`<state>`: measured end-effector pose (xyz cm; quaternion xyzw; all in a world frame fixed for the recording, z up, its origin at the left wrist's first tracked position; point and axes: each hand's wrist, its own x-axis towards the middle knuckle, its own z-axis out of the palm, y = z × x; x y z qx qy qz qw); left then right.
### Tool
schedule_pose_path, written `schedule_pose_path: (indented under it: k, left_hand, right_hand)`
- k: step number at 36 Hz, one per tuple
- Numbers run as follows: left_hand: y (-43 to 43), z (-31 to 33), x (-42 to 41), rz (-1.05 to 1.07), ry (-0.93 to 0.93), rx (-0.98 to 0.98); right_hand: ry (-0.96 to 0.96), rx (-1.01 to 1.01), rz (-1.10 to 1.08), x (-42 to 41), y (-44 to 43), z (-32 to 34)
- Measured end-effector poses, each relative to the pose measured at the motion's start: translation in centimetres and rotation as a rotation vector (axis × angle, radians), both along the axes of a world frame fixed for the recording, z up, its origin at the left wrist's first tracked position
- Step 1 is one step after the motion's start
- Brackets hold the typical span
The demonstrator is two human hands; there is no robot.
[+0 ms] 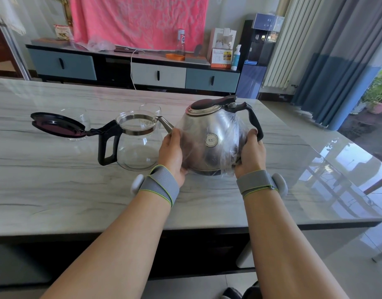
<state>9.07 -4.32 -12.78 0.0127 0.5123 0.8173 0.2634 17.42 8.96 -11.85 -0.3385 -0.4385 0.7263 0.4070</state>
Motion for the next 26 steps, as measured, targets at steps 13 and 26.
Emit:
schedule_pose_path:
  k: [13,26]
  left_hand:
    - [-0.05,-0.02,0.06,0.003,0.015,-0.011]
    - [0.02,-0.03,0.05,-0.002,0.006,-0.020]
  right_hand:
    - [0.004,0.000,-0.006,0.01,-0.20,0.20]
    - [-0.001,0.003,-0.009,-0.08,-0.20,0.25]
